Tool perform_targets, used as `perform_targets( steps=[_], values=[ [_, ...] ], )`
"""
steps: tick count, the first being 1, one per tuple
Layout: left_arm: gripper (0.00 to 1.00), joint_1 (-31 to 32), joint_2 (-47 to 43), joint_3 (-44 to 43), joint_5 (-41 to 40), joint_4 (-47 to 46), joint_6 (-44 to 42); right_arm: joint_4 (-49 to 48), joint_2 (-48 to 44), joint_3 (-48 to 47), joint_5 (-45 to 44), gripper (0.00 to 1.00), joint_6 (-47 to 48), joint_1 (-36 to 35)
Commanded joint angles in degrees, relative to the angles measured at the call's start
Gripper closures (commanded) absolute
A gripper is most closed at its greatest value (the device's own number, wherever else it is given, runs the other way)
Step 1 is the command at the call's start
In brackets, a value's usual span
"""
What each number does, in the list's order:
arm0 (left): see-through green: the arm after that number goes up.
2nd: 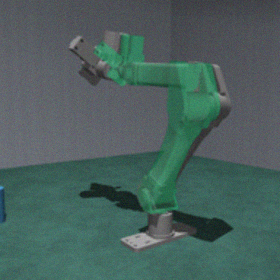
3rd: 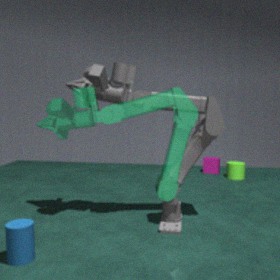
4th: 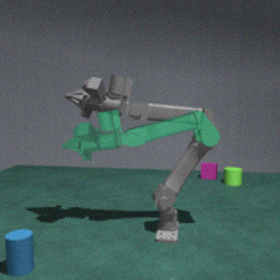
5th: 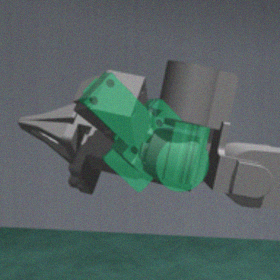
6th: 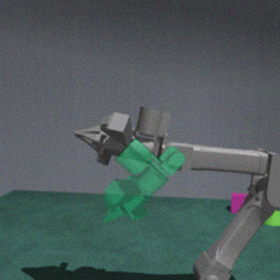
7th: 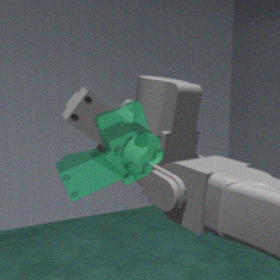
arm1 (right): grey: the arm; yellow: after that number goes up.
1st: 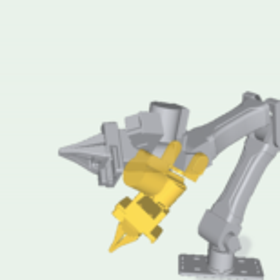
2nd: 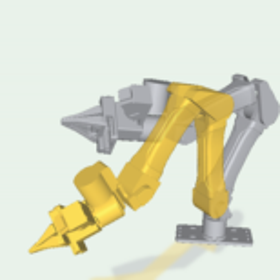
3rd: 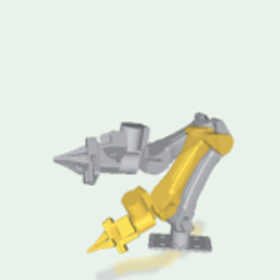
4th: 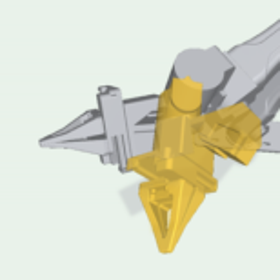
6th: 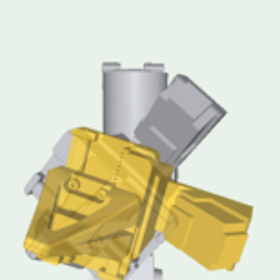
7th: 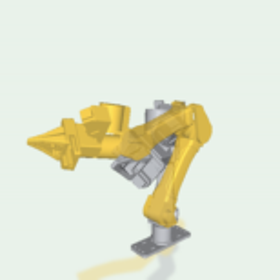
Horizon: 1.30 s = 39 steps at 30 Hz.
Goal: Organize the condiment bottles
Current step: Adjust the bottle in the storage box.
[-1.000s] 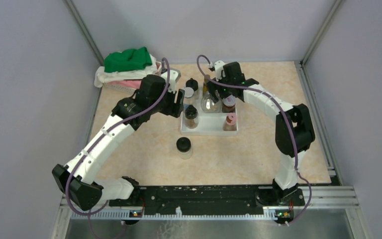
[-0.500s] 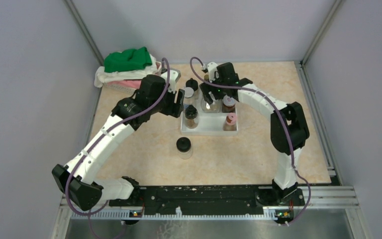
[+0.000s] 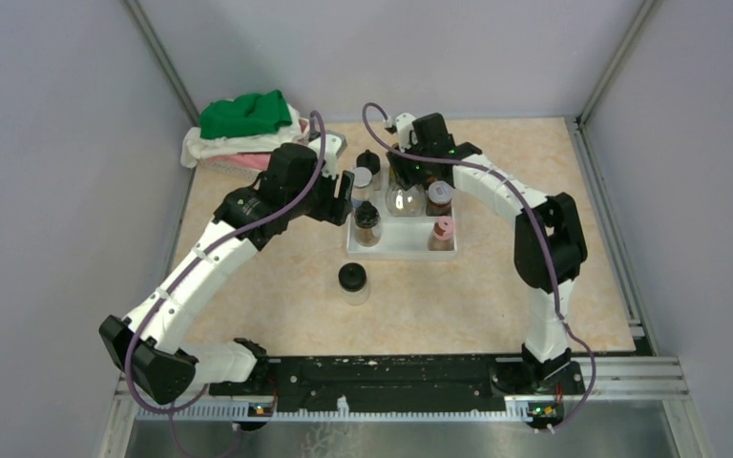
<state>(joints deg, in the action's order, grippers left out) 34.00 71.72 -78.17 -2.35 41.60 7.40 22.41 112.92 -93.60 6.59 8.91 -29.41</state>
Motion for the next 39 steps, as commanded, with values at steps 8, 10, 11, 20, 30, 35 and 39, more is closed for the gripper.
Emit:
perform_targets(
  steps=[8, 10, 11, 20, 30, 35, 39],
  values=[
    [0.26, 0.2, -2.4, 0.0, 0.9, -1.4, 0.3, 8.8, 1.7, -8.5, -0.1, 0.12, 0.0, -0.9],
    [0.26, 0.2, -2.4, 0.0, 0.9, -1.4, 0.3, 8.7, 1.1, -7.6, -0.2, 0.12, 0.1, -0.9],
    [0.26, 0.2, -2.4, -0.1, 1.0, -1.5, 0.3, 8.4, 0.8, -6.8, -0.3, 0.13, 0.0, -0.9],
    [0.26, 0.2, -2.2, -0.2, 1.4, -1.6, 0.4, 8.3, 0.1, -4.1, 0.6, 0.20, -0.3, -0.9],
    [0.26, 0.2, -2.0, -0.1, 1.9, -1.8, 0.7, 7.7, -0.8, -1.5, 1.2, 0.27, -0.4, -0.9],
    [0.26, 0.2, -2.2, -0.1, 1.8, -1.8, 0.7, 9.1, 0.7, -4.8, 2.7, 0.37, -0.2, -0.9],
    [0.26, 0.2, -2.2, 0.0, 1.6, -1.7, 0.6, 12.7, 2.9, -10.2, 4.3, 0.42, 0.2, -0.8]
  ],
)
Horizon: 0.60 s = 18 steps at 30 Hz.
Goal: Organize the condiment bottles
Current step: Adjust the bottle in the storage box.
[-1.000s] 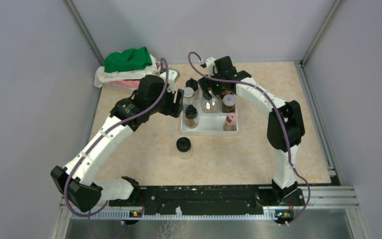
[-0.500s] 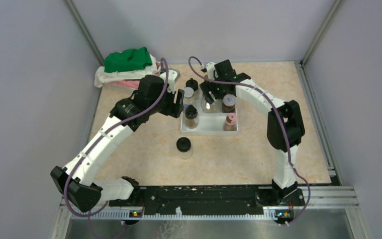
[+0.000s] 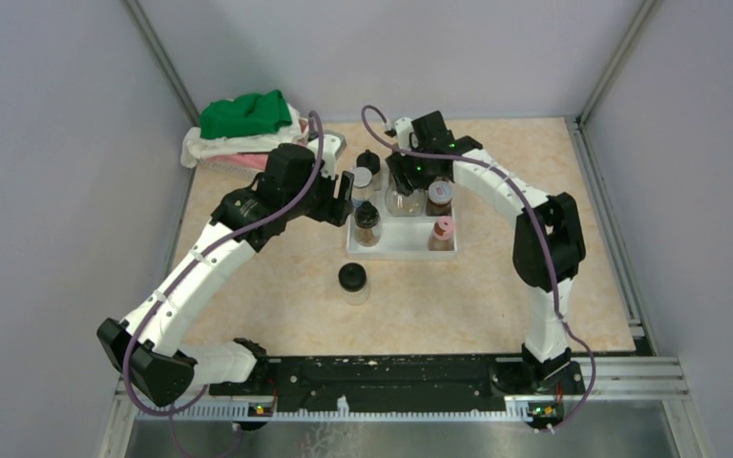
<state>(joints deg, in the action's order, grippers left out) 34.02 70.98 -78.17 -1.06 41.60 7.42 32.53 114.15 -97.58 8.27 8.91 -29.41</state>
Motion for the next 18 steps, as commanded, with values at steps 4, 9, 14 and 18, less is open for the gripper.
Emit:
perform_targets(
  steps=[4, 9, 14, 18],
  values=[
    [0.26, 0.2, -1.6, 0.1, 0.4, -1.8, 0.6, 6.3, 3.5, -11.6, 4.1, 0.44, 0.4, -1.0],
    [0.26, 0.2, -1.7, 0.4, 0.4, -1.9, 0.6, 8.7, 5.0, -14.0, 4.2, 0.39, 0.6, -0.9],
    [0.26, 0.2, -2.1, 0.7, 0.2, -1.9, 0.6, 5.8, 2.0, -9.1, 0.1, 0.30, -0.1, -0.9],
    [0.26, 0.2, -2.1, 1.2, 0.7, -2.2, 0.8, 6.4, 2.7, -8.9, -0.5, 0.30, 0.1, -0.8]
  ],
)
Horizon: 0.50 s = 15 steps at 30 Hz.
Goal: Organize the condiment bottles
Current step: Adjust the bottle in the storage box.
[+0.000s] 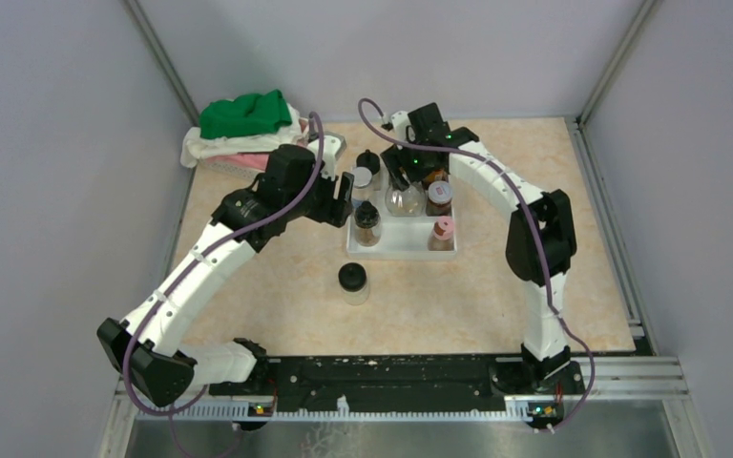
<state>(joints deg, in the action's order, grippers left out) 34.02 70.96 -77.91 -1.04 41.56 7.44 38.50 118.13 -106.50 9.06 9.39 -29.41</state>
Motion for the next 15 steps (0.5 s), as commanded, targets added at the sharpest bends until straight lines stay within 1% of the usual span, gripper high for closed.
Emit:
perform_targets(
  steps=[1, 4, 6, 7, 9, 10, 12, 15],
  values=[
    [0.26, 0.2, -2.0, 0.9, 0.7, -2.3, 0.9, 0.6, -0.9, -0.1, -1.3, 0.30, -0.3, -0.8],
    [0.26, 0.2, -2.0, 0.9, 0.8, -2.4, 1.0, 0.4, -0.3, 0.1, -1.6, 0.30, -0.5, -0.8],
    [0.26, 0.2, -2.0, 0.8, 0.7, -2.3, 1.0, 0.3, -0.4, 0.2, -1.6, 0.34, -0.6, -0.8],
    [0.26, 0.2, -2.0, 0.8, 0.8, -2.2, 1.1, -0.1, -0.7, 0.4, -1.9, 0.38, -0.9, -0.8],
    [0.26, 0.2, -2.2, 1.0, 0.7, -2.4, 1.5, -0.4, -1.0, 0.6, -1.6, 0.50, -0.9, -0.8],
    [0.26, 0.2, -2.3, 1.3, 0.7, -2.6, 1.6, -0.5, -1.0, 0.7, -1.8, 0.52, -0.9, -0.8],
    [0.26, 0.2, -2.2, 1.7, 0.7, -2.9, 1.6, -0.5, -0.9, 1.0, -2.4, 0.49, -0.8, -0.8],
    [0.26, 0.2, -1.3, 1.3, 0.3, -3.0, 1.2, -1.8, -1.1, 3.2, -3.1, 0.49, -0.4, -0.8]
  ],
)
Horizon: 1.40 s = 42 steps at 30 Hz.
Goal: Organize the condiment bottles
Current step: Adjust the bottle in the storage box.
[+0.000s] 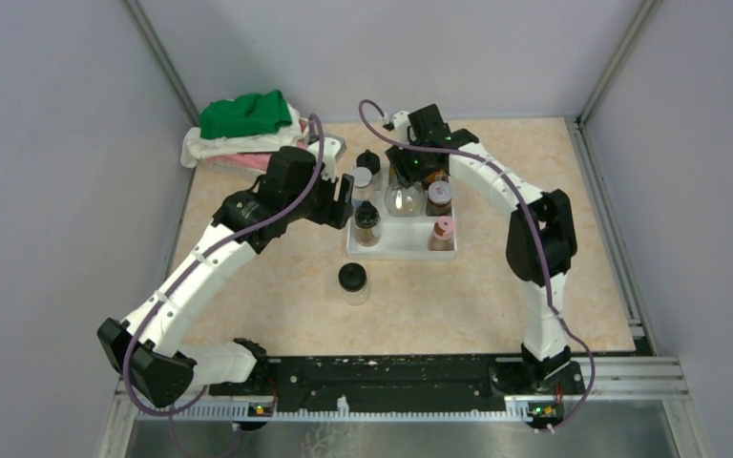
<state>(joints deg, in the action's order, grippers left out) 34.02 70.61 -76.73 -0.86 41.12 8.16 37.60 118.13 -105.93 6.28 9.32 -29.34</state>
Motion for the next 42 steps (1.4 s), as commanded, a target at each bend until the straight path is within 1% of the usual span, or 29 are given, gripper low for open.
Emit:
perform_targets(
  steps=[1, 2, 6, 7, 9, 11, 13, 17, 20, 21, 24, 26, 28, 30, 31, 33, 35, 39, 42],
  values=[
    [0.26, 0.2, -0.5, -0.2, 0.0, -2.6, 0.1, -1.8, -1.4, 3.7, -0.3, 0.49, -0.4, -0.8],
    [0.25, 0.2, -0.1, -0.7, -0.2, -2.5, -0.2, -2.4, -1.5, 4.8, -0.1, 0.48, -0.4, -0.9],
    [0.25, 0.2, 1.8, -2.5, -0.8, -2.6, -1.1, -2.9, -1.8, 7.0, 0.9, 0.29, -0.2, -0.9],
    [0.25, 0.2, 2.2, -2.8, -0.8, -2.6, -1.2, -3.2, -2.1, 7.6, 1.2, 0.26, -0.1, -0.9],
    [0.25, 0.2, 2.9, -3.1, -0.8, -2.8, -1.5, -4.3, -2.8, 8.8, 0.9, 0.25, 0.1, -0.9],
    [0.25, 0.2, 3.3, -3.2, -0.6, -3.1, -1.7, -4.2, -2.9, 8.7, 0.1, 0.27, 0.6, -0.8],
    [0.25, 0.1, 3.7, -3.1, -0.4, -3.3, -1.7, -3.7, -2.4, 7.9, -0.1, 0.33, 1.0, -0.5],
    [0.25, 0.2, 3.9, -3.0, -0.4, -3.6, -1.7, -3.1, -0.5, 5.9, 0.4, 0.41, 1.1, -0.1],
    [0.25, 0.2, 3.7, -2.9, -0.5, -3.5, -1.7, -2.6, 0.2, 4.9, 0.4, 0.36, 1.1, -0.1],
    [0.25, 0.1, 3.7, -3.0, -0.5, -3.5, -1.7, -2.7, 0.3, 4.7, 0.3, 0.37, 1.1, -0.1],
    [0.25, 0.1, 3.6, -2.8, -0.4, -3.5, -1.7, -2.4, 0.6, 4.0, -0.2, 0.47, 1.0, 0.0],
    [0.25, 0.1, 3.6, -2.9, -0.2, -3.5, -1.7, -1.9, 1.3, 3.0, -1.0, 0.48, 1.0, 0.1],
    [0.25, 0.1, 3.6, -3.0, 0.0, -3.5, -1.5, -1.0, 1.5, 2.4, -0.9, 0.35, 1.6, 0.0],
    [0.25, 0.1, 3.5, -3.0, -0.2, -3.5, -1.5, -2.2, 0.3, 3.6, -0.2, 0.18, 1.6, 0.0],
    [0.25, 0.1, 3.5, -2.9, -0.1, -3.5, -1.5, -2.9, -0.4, 4.3, 0.5, 0.13, 1.6, 0.0],
    [0.25, 0.1, 3.6, -2.8, -0.1, -3.7, -1.6, -3.4, -1.1, 4.7, 0.4, 0.06, 1.9, 0.0],
    [0.25, 0.1, 3.5, -2.5, 0.1, -4.0, -1.6, -3.2, -1.5, 4.5, 0.0, 0.02, 2.5, 0.0],
    [0.25, 0.1, 3.5, -2.4, 0.1, -4.1, -1.7, -4.3, -2.5, 5.6, -0.4, 0.01, 2.7, 0.0],
    [0.25, 0.1, 3.7, -2.4, 0.2, -4.1, -1.9, -4.2, -1.4, 5.0, 0.0, 0.01, 3.3, 0.0]
  ],
)
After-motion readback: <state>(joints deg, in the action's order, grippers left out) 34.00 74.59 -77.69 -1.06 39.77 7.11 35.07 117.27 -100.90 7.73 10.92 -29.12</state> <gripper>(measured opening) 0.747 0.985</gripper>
